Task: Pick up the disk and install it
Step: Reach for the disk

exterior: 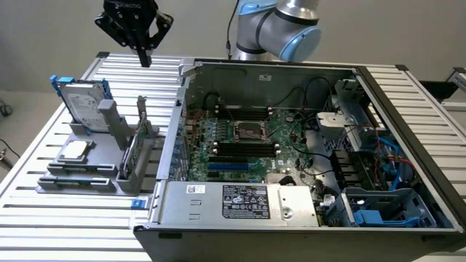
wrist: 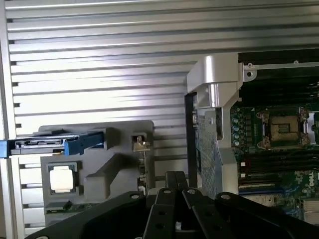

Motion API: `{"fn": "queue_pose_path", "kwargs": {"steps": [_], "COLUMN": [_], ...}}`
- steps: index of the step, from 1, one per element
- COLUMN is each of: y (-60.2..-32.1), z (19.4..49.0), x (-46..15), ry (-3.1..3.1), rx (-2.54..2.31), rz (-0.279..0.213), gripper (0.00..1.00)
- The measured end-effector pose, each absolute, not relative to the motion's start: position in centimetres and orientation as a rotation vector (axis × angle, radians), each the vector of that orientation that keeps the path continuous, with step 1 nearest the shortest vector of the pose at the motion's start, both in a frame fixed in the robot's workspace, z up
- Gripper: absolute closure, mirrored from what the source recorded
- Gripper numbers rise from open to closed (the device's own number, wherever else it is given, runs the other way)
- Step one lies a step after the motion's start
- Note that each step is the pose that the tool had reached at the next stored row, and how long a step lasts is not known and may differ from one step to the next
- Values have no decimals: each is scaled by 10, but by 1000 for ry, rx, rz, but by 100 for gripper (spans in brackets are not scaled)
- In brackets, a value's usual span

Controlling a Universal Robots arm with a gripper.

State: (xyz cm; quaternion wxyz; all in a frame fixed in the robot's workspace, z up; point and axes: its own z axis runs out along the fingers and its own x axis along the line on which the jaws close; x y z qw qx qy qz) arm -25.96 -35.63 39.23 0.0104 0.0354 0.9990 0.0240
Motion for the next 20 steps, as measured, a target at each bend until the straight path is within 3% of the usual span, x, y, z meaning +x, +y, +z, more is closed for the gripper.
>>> {"fn": "queue_pose_path", "kwargs": {"steps": [20], "y": [-341], "z": [389], "x": [-351], "ry": [3118], "rx": [110], "rz": [75], "gripper": [89]}}
